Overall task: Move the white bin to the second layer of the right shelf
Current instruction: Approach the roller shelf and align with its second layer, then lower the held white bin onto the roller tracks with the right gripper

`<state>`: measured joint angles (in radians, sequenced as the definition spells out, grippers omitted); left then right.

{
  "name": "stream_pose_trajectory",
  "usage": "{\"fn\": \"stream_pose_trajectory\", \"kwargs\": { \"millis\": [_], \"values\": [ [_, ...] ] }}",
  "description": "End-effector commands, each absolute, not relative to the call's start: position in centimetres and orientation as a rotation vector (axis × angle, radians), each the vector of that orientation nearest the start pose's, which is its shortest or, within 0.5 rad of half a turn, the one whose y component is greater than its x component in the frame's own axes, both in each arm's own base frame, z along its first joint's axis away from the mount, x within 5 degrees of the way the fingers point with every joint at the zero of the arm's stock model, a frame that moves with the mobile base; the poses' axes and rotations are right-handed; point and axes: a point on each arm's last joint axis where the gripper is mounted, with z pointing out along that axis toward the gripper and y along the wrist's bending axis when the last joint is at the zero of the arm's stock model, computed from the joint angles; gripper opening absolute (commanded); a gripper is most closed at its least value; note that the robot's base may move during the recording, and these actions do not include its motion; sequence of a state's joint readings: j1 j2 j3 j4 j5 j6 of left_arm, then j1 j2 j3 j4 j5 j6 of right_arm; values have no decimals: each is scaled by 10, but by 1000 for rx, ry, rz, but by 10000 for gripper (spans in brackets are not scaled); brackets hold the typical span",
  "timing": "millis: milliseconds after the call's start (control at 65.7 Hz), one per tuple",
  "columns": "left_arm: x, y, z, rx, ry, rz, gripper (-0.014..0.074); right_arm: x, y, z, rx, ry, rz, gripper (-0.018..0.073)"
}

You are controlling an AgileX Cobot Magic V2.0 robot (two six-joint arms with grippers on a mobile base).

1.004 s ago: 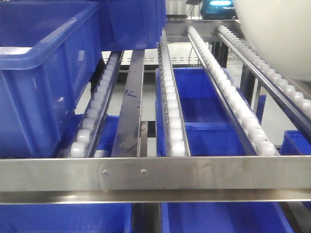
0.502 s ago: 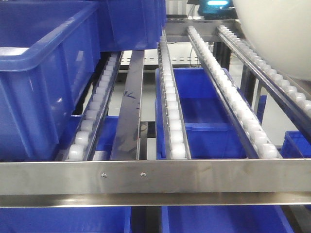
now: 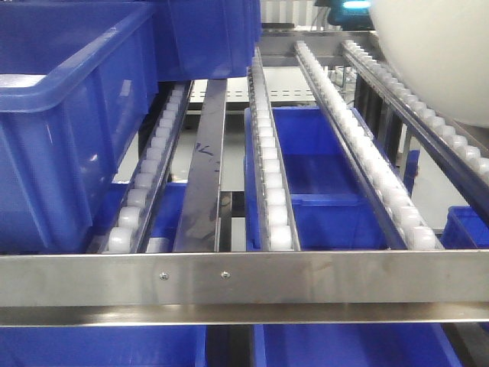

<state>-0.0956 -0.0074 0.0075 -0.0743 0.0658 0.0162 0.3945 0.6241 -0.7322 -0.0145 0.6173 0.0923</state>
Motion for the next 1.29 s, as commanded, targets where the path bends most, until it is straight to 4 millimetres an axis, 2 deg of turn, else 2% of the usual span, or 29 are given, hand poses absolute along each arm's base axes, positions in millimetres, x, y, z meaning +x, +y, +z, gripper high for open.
{"fn": "stream_pose_trajectory", "kwargs": {
  "millis": [0, 259, 395, 578, 730, 867, 973, 1080, 1278],
  "values": [
    [57, -6, 201, 25, 1499, -134, 85, 112, 45, 372, -289, 1841, 314, 53],
    [57, -6, 201, 25, 1499, -134, 85, 114, 46, 371, -290, 1848, 313, 53],
    [57, -6, 201, 25, 1499, -134, 85, 129, 52, 366, -295, 1876, 308, 53],
    [57, -6, 201, 25, 1499, -134, 85, 166, 68, 354, -310, 1951, 294, 53],
    [57, -6, 201, 25, 1499, -134, 85, 213, 79, 348, -291, 2041, 257, 53],
    [57, -6, 201, 25, 1499, -134, 85, 255, 78, 343, -236, 2105, 211, 53],
    [57, -6, 201, 25, 1499, -134, 85, 285, 76, 332, -206, 2174, 180, 53],
    [57, -6, 201, 25, 1499, -134, 85, 303, 79, 320, -203, 2242, 166, 53],
    [57, -6, 201, 25, 1499, -134, 85, 322, 84, 287, -214, 2359, 147, 53]
  ]
}}
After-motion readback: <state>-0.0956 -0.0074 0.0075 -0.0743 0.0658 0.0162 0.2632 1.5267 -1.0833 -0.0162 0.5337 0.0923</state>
